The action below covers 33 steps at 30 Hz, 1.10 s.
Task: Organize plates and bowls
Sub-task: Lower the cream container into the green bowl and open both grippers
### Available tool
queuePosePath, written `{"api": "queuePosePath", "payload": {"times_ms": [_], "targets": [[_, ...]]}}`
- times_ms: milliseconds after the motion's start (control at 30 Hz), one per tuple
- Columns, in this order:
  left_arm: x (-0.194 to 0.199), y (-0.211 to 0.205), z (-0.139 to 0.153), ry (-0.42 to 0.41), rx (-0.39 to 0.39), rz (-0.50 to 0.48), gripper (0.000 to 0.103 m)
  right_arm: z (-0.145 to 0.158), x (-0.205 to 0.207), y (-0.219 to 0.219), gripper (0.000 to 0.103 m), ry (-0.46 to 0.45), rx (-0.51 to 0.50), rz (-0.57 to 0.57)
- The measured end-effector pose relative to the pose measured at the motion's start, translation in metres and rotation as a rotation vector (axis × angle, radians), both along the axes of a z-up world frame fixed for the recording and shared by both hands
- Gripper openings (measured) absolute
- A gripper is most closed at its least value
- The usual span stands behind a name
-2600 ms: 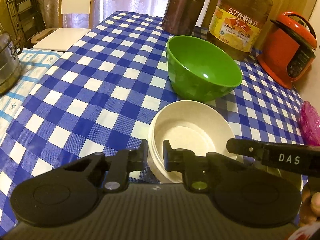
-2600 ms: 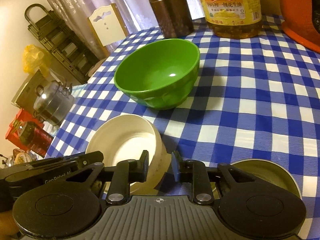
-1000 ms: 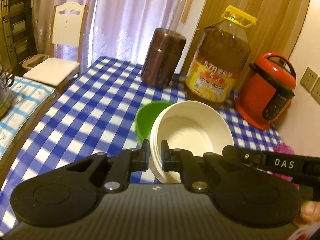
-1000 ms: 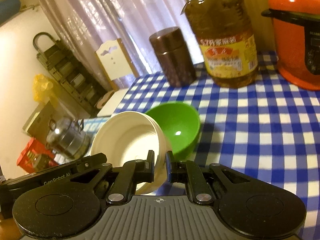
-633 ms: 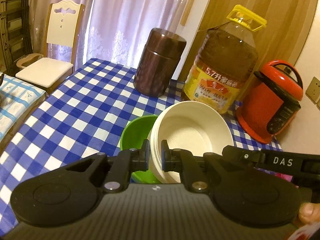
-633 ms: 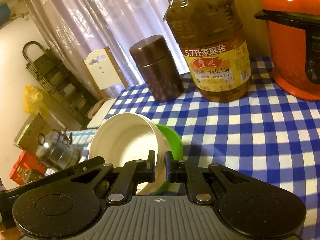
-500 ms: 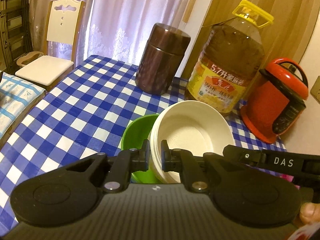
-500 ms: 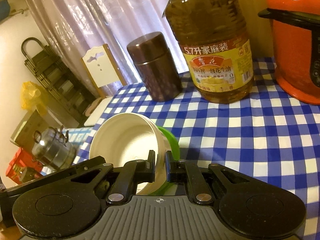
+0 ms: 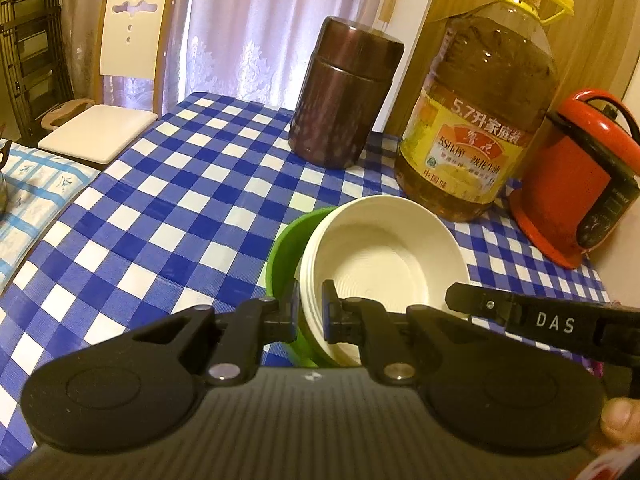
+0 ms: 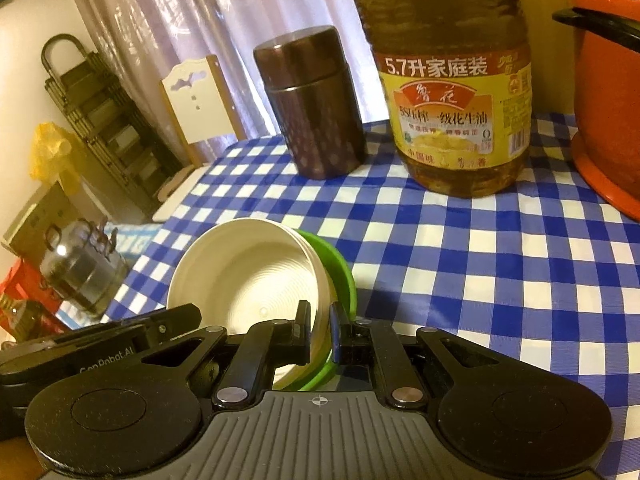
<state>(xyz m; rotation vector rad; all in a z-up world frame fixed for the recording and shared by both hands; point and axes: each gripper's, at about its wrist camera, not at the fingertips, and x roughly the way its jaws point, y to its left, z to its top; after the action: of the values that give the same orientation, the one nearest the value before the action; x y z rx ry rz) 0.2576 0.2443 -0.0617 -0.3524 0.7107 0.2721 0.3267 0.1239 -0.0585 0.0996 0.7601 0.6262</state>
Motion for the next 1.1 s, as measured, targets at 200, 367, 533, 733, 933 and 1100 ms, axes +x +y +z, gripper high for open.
{"api": "queuePosePath", "payload": {"times_ms": [200, 367, 533, 733, 933, 1100], "targets": [[0.000, 0.001, -0.003, 0.003, 0.003, -0.001, 0.009, -0.002, -0.002, 0.002, 0.010, -0.013, -0.014, 0.005], [0.001, -0.002, -0.002, 0.004, 0.022, 0.003, 0.009, -0.002, -0.003, 0.004, 0.010, -0.024, -0.027, 0.011], [0.000, -0.003, -0.002, -0.002, 0.037, 0.003, 0.009, -0.003, -0.004, 0.004, 0.010, -0.023, -0.023, 0.016], [-0.003, -0.002, 0.000, -0.048, 0.053, 0.014, 0.016, -0.003, 0.000, -0.003, 0.027, -0.023, 0.050, 0.001], [-0.011, -0.001, 0.007, -0.087, 0.056, 0.040, 0.017, 0.006, 0.001, -0.017, 0.040, -0.045, 0.115, -0.037], [-0.020, -0.004, 0.016, -0.113, 0.037, 0.048, 0.018, 0.013, -0.006, -0.030, 0.040, -0.052, 0.138, -0.062]]}}
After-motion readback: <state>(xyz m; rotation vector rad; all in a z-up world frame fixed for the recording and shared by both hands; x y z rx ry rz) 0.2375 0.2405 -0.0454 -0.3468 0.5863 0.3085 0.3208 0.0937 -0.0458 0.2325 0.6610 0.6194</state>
